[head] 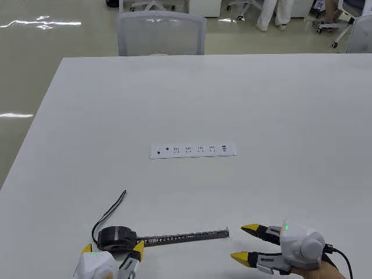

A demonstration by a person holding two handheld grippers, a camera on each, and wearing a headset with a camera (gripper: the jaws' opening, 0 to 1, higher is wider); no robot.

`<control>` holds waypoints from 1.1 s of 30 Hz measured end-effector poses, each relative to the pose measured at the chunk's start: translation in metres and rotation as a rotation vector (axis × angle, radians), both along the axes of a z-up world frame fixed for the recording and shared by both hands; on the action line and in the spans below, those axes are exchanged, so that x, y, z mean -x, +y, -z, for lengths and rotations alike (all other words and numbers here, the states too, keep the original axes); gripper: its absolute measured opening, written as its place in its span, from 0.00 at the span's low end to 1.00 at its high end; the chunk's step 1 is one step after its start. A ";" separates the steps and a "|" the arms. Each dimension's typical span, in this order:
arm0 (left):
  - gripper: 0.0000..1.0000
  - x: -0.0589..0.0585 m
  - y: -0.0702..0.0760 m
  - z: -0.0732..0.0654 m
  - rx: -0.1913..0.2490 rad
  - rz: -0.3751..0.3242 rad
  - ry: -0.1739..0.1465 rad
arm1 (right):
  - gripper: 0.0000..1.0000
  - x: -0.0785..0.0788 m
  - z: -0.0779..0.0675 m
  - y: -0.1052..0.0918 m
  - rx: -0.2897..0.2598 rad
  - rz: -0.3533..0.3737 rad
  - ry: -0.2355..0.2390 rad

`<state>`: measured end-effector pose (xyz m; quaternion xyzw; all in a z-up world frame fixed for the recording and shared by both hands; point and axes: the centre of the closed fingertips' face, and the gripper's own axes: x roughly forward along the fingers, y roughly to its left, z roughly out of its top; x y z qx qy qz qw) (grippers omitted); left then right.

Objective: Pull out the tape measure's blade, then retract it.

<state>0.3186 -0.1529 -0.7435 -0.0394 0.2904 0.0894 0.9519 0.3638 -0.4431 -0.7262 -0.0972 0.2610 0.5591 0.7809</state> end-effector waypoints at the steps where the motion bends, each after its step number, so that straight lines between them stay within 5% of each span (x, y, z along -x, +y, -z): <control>1: 0.75 -0.001 0.001 0.000 0.000 -0.004 0.000 | 0.45 -0.001 0.001 0.001 0.000 -0.005 0.002; 16: 0.68 -0.011 0.007 0.003 0.013 -0.049 -0.018 | 0.35 -0.018 0.015 0.006 -0.029 -0.030 0.048; 33: 0.64 -0.014 0.008 0.012 0.006 -0.048 -0.002 | 0.28 -0.030 0.039 0.016 -0.015 -0.116 0.099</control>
